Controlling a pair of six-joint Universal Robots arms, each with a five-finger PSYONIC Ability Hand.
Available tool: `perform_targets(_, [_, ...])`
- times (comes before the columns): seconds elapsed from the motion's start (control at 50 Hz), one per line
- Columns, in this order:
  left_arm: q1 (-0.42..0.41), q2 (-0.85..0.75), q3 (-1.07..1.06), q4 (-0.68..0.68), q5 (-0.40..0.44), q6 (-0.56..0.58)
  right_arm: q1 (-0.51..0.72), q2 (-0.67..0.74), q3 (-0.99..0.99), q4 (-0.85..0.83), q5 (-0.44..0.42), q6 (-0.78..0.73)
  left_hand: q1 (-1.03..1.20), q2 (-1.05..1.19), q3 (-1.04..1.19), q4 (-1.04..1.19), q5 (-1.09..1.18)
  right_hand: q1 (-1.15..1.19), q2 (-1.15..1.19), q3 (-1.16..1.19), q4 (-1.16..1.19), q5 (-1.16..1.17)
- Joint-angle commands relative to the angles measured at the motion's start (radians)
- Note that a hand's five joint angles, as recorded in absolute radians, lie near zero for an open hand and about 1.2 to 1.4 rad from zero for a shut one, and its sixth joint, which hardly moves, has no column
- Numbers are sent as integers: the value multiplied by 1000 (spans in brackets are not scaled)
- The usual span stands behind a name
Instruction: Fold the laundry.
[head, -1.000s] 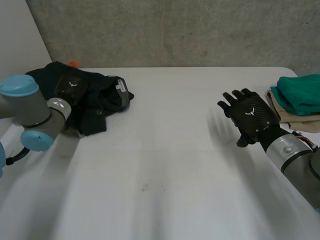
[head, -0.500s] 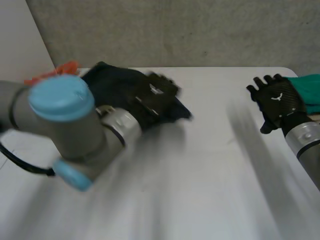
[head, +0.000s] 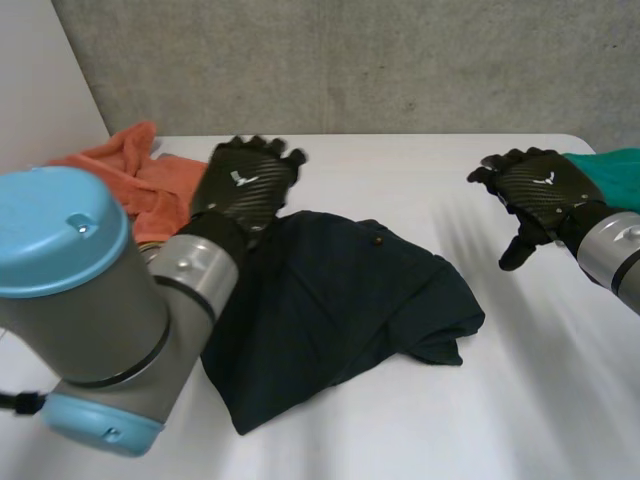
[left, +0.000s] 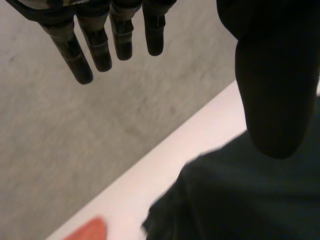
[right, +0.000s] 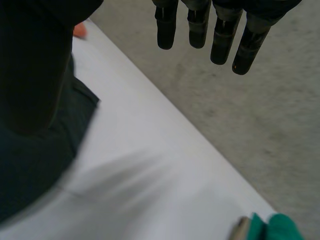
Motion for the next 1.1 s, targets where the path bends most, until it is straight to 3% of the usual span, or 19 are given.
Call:
perform_targets(0.02, [11,66,-194,-46,-134,-8,15,144,-213,230,-123,12,41,34,29,37,41,-25,-42,-36,-57,-65])
perform_targets(0.14, [-2,86,-294,-54,-150,-46,54,277,-355,241,-170,-59,179,172,167,175,179,81,65,71,49,42])
perform_targets(0.28, [-65,61,-337,-98,-144,-175,77,414,-441,253,-186,-274,173,166,161,170,174,140,124,130,108,101])
perform_targets(0.5, [-74,-101,-291,-63,-147,-229,93,514,-448,261,-193,-302,162,155,149,158,162,199,182,189,167,159])
perform_targets(0.6, [-69,-170,-254,-28,-151,-224,102,528,-450,259,-198,-297,205,198,193,201,206,504,487,493,472,464])
perform_targets(0.62, [-69,-177,-248,-22,-151,-224,102,529,-450,259,-198,-297,241,233,228,237,241,621,604,611,589,581])
perform_targets(0.64, [-69,-183,-242,-15,-151,-223,104,531,-450,259,-198,-296,290,283,278,286,290,881,864,870,849,841])
perform_targets(0.7, [-71,-204,-225,11,-153,-223,111,535,-450,260,-199,-285,660,653,647,656,660,1195,1178,1185,1163,1155])
perform_targets(0.72, [-71,-203,-219,26,-154,-221,113,534,-450,261,-205,-268,893,886,881,889,893,1196,1179,1186,1164,1156])
perform_targets(0.78, [-69,-192,-211,49,-164,-221,111,526,-450,261,-222,-241,1162,1155,1149,1158,1162,1196,1179,1186,1164,1156])
perform_targets(0.92, [-60,-66,-145,58,-182,-132,105,428,-451,251,-227,-207,1162,1155,1150,1158,1162,1196,1179,1186,1164,1156])
perform_targets(1.02, [21,68,-61,89,-174,51,107,267,-471,209,-161,-155,1162,1155,1150,1158,1162,1196,1179,1186,1164,1156])
perform_targets(1.1, [63,126,1,124,-165,135,110,148,-471,118,-100,-98,1162,1155,1150,1158,1162,1196,1179,1186,1164,1156])
